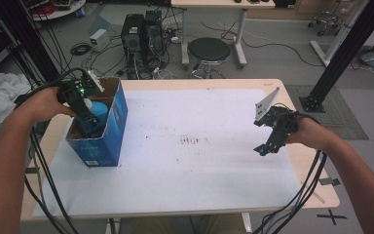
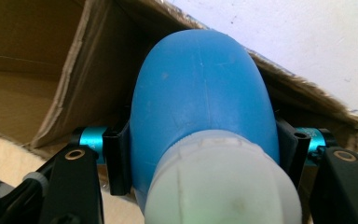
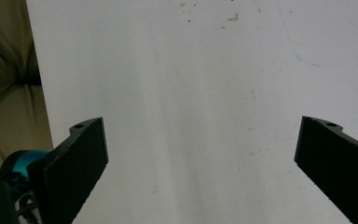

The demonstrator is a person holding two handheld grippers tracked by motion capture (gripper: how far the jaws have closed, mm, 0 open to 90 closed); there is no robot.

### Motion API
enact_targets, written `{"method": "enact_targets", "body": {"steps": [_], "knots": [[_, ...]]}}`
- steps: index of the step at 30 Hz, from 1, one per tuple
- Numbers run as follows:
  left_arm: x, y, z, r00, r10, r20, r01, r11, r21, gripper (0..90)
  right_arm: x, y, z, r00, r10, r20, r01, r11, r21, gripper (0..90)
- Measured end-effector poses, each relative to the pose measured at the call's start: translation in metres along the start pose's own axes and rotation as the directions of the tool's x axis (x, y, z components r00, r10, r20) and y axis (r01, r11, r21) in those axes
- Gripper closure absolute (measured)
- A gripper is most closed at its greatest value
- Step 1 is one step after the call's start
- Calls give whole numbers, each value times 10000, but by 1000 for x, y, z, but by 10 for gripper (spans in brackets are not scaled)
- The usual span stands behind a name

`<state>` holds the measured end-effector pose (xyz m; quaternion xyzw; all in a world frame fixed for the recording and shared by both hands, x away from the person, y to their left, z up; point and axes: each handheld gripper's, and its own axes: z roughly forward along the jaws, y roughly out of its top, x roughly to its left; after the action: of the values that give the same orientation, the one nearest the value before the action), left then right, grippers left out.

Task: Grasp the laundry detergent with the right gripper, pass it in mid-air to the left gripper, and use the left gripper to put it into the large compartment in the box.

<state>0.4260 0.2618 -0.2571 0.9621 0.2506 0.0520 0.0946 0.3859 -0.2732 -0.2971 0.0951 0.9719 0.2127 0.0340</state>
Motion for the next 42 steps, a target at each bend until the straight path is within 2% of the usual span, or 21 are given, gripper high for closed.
{"method": "enact_targets", "body": {"steps": [11, 13, 26, 28, 34, 37, 42], "knots": [[1, -5, 24, 9997, -31, 247, 26, 9998, 193, 376, 0, 1, 4, 10000, 8, -57, -8, 10000, 15, 16], [2, -5, 24, 9996, -42, 277, 40, 9999, 96, 376, -1, 1, 5, 10000, 2, -60, -2, 10000, 28, 16], [3, -4, 26, 9993, -231, 278, 222, 9992, 326, 372, 2, 2, 3, 10000, -52, -8, 52, 10000, -80, 16], [4, -3, 25, 9989, -376, 263, 368, 9989, 296, 325, 2, 1, 2, 10000, -8, 2, 9, 10000, -83, 16], [3, -4, 22, 9989, -407, 250, 402, 9990, 182, 299, 3, -2, 2, 10000, 37, 23, -36, 9999, -131, 16], [5, -6, 16, 9984, -530, 205, 534, 9984, -183, 287, 3, -2, 2, 10000, 44, 13, -44, 9999, -141, 16], [4, -7, -2, 9986, -533, 72, 537, 9965, -642, 285, 3, -2, 1, 10000, 63, 39, -63, 9998, -194, 16]]}}
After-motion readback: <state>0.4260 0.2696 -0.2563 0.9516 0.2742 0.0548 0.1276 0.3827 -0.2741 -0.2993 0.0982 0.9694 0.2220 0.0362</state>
